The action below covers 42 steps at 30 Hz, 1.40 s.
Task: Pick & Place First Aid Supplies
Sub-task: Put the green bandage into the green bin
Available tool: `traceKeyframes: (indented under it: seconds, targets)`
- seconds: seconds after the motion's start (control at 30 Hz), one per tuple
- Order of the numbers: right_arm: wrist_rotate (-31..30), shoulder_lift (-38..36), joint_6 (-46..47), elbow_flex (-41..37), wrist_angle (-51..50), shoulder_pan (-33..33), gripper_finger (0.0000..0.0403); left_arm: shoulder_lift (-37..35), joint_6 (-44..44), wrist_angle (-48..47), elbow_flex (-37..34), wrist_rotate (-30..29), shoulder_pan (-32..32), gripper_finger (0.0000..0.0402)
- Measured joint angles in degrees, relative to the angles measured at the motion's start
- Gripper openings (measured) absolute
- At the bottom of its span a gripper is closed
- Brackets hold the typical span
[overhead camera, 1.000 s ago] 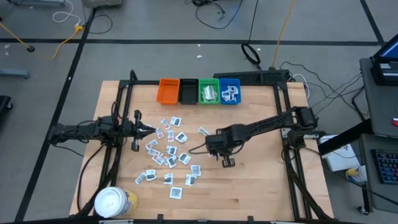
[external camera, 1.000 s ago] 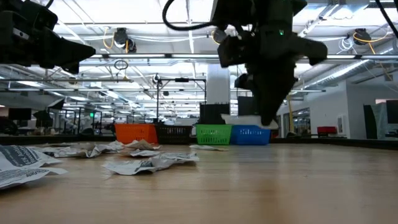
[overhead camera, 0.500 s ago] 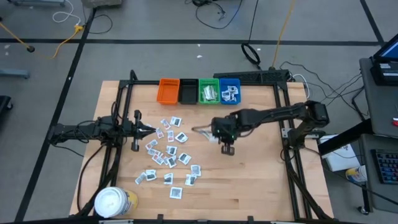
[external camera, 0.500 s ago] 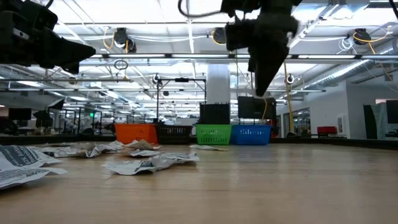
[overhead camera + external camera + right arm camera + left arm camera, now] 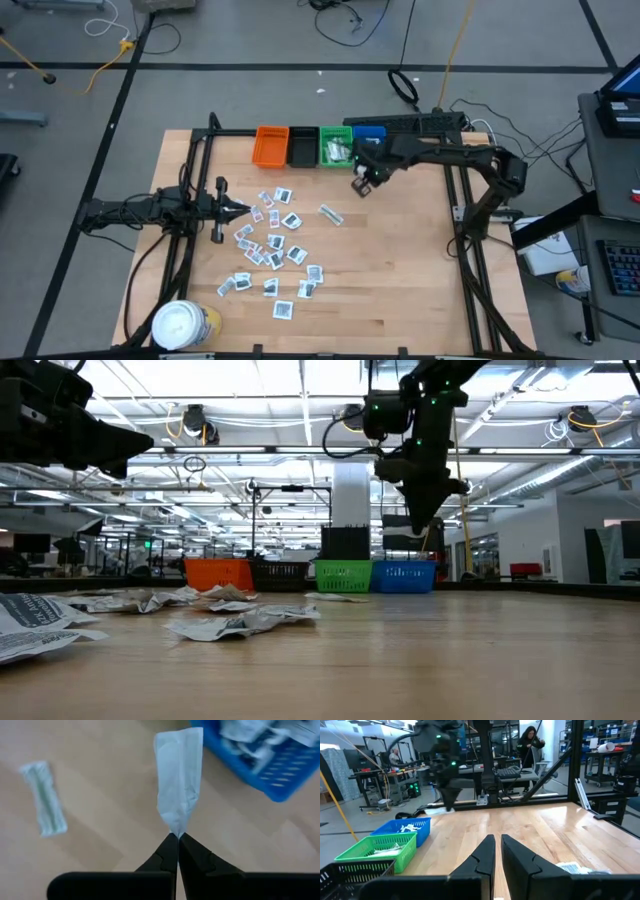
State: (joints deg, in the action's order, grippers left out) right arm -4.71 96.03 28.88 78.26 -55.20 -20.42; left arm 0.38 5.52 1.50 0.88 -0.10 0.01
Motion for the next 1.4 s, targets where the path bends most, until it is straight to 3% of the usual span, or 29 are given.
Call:
traceKeyframes:
  seconds: [0.27,0.4,1.0,1.2,1.4]
  targets:
    - [0.3,0.33,5.61,0.04,1.04,-5.95,0.0,0.0,0.0,0.0,-0.01,0.0,0.0,0.0037]
    - [3.41,4.8,6.7,1.55,5.19,-7.38,0.0,0.0,0.0,0.01,-0.01,0.0,0.0,0.0037]
    - [6.45,23.87,1.79,25.38,8.35,-12.75,0.0,0.0,0.0,-0.01,-0.02,0.0,0.0,0.0037]
    - [6.03,25.72,-1.54,24.87,9.74,-12.97,0.0005,0.0,0.0,0.0,-0.02,0.0,0.0,0.0037]
    - [3.16,25.83,-1.68,24.87,10.37,-12.88,0.0046,0.0,0.0,0.0,0.01,0.0,0.0,0.0037]
